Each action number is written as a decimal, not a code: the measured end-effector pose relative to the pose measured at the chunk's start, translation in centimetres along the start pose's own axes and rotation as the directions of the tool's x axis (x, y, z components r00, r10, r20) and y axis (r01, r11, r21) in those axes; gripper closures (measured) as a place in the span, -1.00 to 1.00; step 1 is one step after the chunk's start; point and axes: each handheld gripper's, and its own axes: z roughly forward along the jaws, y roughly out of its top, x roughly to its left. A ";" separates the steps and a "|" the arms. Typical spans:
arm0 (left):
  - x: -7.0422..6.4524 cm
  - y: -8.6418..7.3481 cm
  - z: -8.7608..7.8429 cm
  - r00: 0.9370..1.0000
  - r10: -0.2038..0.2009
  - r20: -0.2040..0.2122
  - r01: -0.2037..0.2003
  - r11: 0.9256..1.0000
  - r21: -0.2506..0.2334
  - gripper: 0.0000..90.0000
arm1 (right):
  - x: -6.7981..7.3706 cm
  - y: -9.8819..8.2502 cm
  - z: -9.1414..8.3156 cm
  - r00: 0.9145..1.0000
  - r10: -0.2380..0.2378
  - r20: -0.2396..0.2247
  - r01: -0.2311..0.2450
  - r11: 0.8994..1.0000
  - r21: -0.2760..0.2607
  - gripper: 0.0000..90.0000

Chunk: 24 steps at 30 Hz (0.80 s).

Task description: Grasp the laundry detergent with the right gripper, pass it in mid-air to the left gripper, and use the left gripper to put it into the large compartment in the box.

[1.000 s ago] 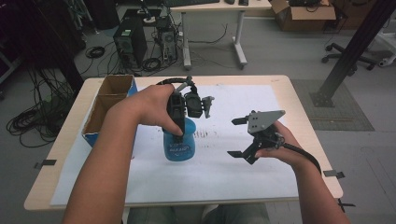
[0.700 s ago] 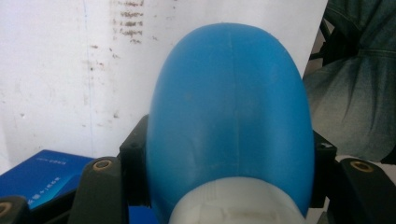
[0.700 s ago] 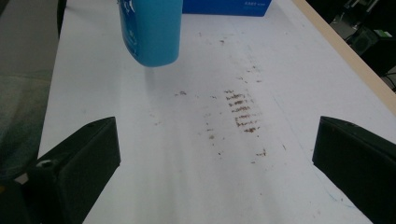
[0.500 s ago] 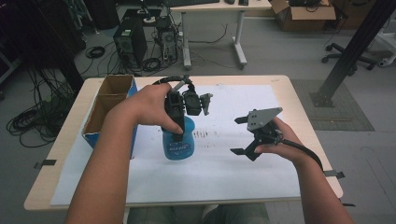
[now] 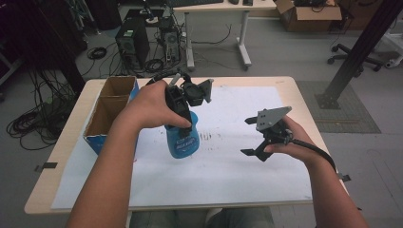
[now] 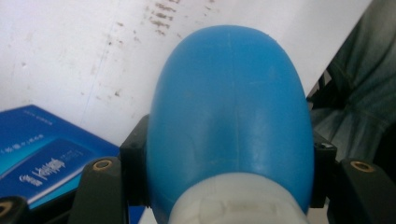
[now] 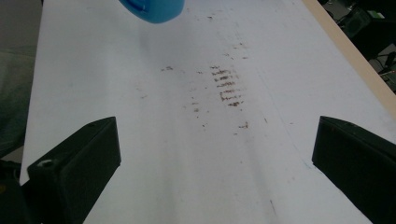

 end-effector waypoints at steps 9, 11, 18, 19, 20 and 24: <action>0.8 -0.7 -1.2 0.985 -0.170 0.018 0.170 0.985 -0.017 -0.15 | -0.8 0.2 -0.8 1.000 -0.022 0.004 0.022 0.998 0.056 -0.97; 0.8 -0.8 -1.6 0.981 -0.192 0.019 0.192 0.981 -0.026 -0.15 | -1.0 0.3 -0.9 1.000 -0.022 0.006 0.022 0.998 0.065 -0.97; 1.3 -1.4 -2.4 0.967 -0.253 0.008 0.253 0.966 -0.049 -0.15 | -1.4 0.3 -0.9 1.000 -0.015 0.004 0.015 0.998 0.069 -0.96; 1.4 -1.5 -2.6 0.964 -0.267 0.007 0.267 0.962 -0.054 -0.15 | -1.4 0.3 -0.9 1.000 -0.015 0.004 0.015 0.998 0.069 -0.96; 1.7 -1.8 -2.9 0.959 -0.283 0.006 0.283 0.957 -0.059 -0.15 | -1.4 0.2 -0.9 1.000 -0.012 0.003 0.012 0.997 0.074 -0.96; 2.4 -2.6 -3.8 0.944 -0.330 0.018 0.330 0.940 -0.083 -0.15 | -1.6 0.1 -1.1 1.000 -0.014 0.000 0.014 0.996 0.084 -0.96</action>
